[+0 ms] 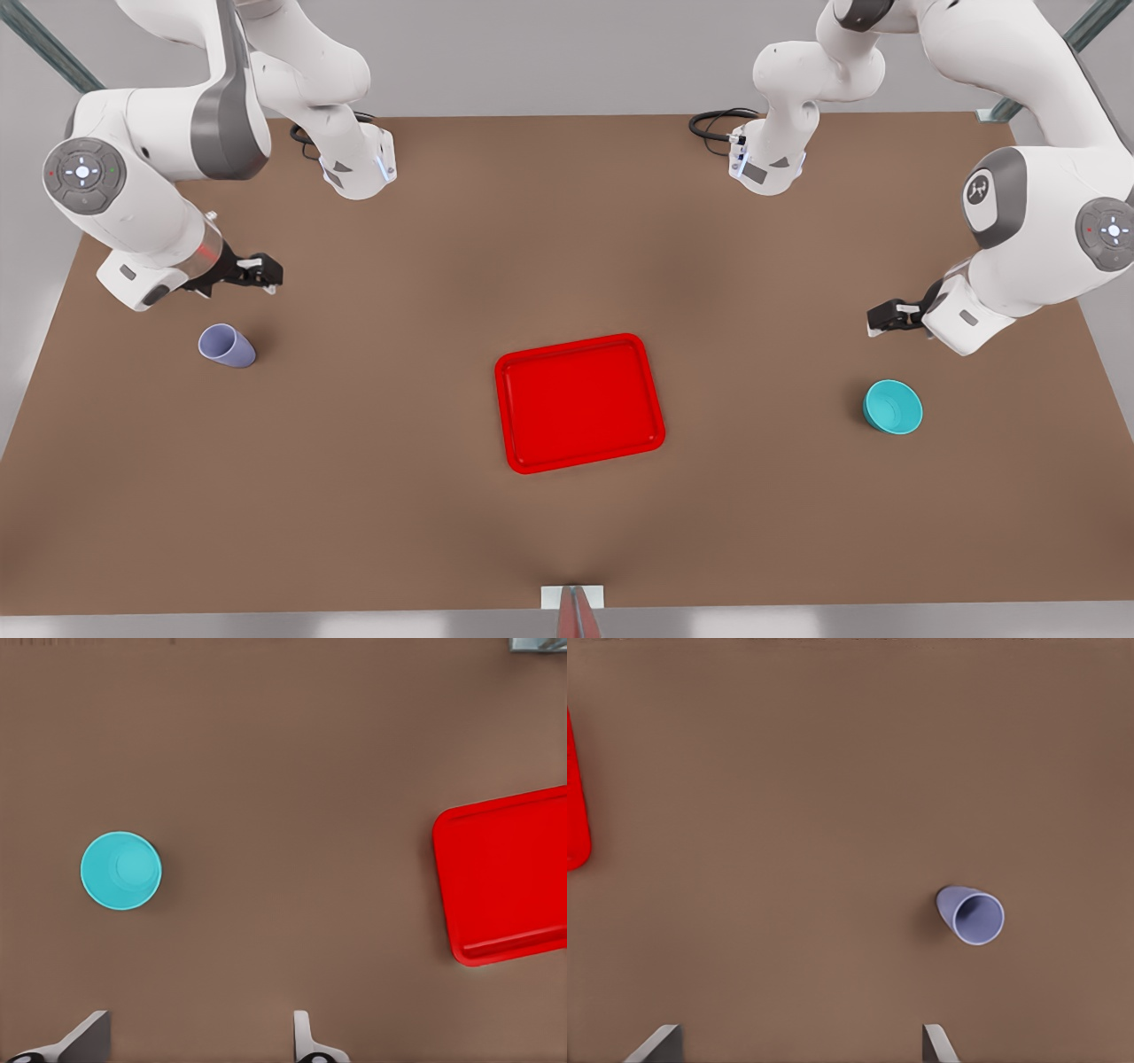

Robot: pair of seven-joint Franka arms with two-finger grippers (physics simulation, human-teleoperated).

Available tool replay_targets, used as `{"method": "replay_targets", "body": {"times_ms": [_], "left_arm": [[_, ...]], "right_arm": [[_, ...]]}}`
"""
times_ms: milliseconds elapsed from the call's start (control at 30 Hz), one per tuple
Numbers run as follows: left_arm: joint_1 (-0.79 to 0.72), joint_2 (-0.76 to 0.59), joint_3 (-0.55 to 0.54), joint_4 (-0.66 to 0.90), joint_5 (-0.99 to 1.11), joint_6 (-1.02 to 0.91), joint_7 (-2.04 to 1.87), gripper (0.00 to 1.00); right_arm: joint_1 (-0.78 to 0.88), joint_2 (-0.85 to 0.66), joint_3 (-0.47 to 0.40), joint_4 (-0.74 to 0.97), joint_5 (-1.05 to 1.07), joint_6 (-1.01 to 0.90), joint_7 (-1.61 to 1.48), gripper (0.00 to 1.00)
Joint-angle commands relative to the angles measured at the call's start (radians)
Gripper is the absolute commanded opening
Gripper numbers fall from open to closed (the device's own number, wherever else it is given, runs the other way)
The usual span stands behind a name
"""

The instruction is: Place the bowl on the tray with the left arm and the cup on the tray with the right arm

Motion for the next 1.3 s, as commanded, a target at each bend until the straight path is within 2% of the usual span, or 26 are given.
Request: {"method": "replay_targets", "body": {"times_ms": [0, 133, 167, 200, 267, 333, 500, 567, 833, 900, 1000, 1233, 1267], "left_arm": [[-0.006, -0.001, 0.000, 0.000, 0.001, 0.005, 0.003, 1.00], [0.012, 0.036, 0.005, -0.010, -0.006, 0.011, -0.035, 1.00], [0.093, 0.131, 0.006, -0.004, -0.073, 0.033, 0.047, 1.00], [0.204, 0.232, 0.005, 0.017, -0.141, 0.123, 0.303, 1.00], [0.313, 0.370, 0.003, 0.017, -0.181, 0.275, 0.514, 1.00], [0.389, 0.453, 0.003, 0.016, -0.227, 0.349, 0.721, 1.00], [0.411, 0.507, 0.003, 0.001, -0.230, 0.471, 0.776, 1.00], [0.403, 0.508, 0.003, -0.065, -0.230, 0.528, 0.772, 1.00], [0.400, 0.537, 0.005, -0.104, -0.244, 0.544, 0.769, 1.00], [0.393, 0.537, 0.003, -0.104, -0.244, 0.545, 0.710, 0.55], [0.391, 0.537, 0.003, -0.104, -0.242, 0.545, 0.684, 0.47], [0.388, 0.554, 0.003, -0.102, -0.244, 0.557, 0.686, 0.48], [0.388, 0.560, 0.003, -0.102, -0.244, 0.562, 0.686, 0.44]], "right_arm": [[-0.001, -0.001, 0.000, 0.001, 0.002, 0.021, 0.059, 1.00], [0.001, -0.001, 0.000, 0.002, 0.000, 0.021, 0.061, 1.00], [0.001, -0.001, 0.000, 0.002, 0.000, 0.019, 0.061, 1.00], [0.001, -0.001, -0.003, 0.002, 0.000, 0.016, 0.059, 1.00], [0.001, 0.002, -0.003, 0.002, 0.002, 0.014, 0.059, 1.00], [0.001, 0.006, -0.004, 0.002, 0.003, 0.013, 0.056, 1.00], [0.002, 0.007, -0.006, 0.004, 0.003, 0.010, 0.053, 1.00], [0.004, 0.007, -0.006, 0.002, 0.003, 0.010, 0.053, 1.00], [0.010, 0.007, -0.017, 0.002, 0.003, 0.007, 0.052, 1.00], [0.010, 0.009, -0.017, 0.002, 0.003, 0.005, 0.052, 1.00], [0.010, 0.009, -0.017, 0.004, 0.003, 0.004, 0.052, 1.00], [0.010, 0.010, -0.018, 0.005, 0.003, 0.004, 0.050, 1.00], [0.010, 0.010, -0.018, 0.005, 0.003, 0.004, 0.050, 1.00]]}}
